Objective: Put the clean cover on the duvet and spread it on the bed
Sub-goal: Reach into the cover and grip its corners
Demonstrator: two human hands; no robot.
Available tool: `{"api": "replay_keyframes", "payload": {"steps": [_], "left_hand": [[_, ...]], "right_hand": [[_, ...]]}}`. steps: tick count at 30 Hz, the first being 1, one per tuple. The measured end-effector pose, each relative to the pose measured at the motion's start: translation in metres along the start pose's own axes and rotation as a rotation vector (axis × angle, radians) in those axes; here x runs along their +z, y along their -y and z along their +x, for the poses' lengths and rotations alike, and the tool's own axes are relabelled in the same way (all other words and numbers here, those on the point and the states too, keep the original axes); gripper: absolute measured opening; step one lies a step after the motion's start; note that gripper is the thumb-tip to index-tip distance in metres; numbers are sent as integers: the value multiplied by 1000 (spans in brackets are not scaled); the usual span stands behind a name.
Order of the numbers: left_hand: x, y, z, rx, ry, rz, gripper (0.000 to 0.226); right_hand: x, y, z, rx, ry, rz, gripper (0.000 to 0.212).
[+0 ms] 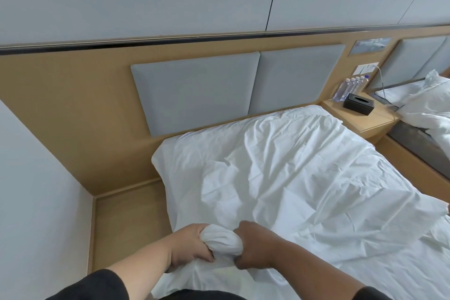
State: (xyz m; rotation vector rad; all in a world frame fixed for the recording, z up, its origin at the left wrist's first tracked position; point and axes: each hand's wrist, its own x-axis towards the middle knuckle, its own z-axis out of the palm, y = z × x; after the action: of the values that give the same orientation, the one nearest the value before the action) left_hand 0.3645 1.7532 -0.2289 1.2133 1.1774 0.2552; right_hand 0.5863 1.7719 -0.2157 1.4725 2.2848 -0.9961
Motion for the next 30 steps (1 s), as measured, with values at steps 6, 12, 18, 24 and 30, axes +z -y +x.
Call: {"api": "replay_keyframes", "payload": {"steps": [6, 12, 18, 24, 30], "left_hand": [[1, -6, -5, -191, 138, 581, 61], [28, 9, 6, -325, 11, 1047, 25], [14, 21, 1, -217, -248, 933, 22], [2, 20, -4, -12, -337, 683, 7], [1, 23, -4, 33, -322, 611, 19]], "right_hand": [[10, -6, 0, -56, 190, 33, 21], [14, 1, 4, 41, 405, 75, 37], [20, 22, 24, 109, 167, -294, 13], [12, 12, 17, -54, 59, -5, 10], [3, 4, 13, -117, 140, 134, 23]]}}
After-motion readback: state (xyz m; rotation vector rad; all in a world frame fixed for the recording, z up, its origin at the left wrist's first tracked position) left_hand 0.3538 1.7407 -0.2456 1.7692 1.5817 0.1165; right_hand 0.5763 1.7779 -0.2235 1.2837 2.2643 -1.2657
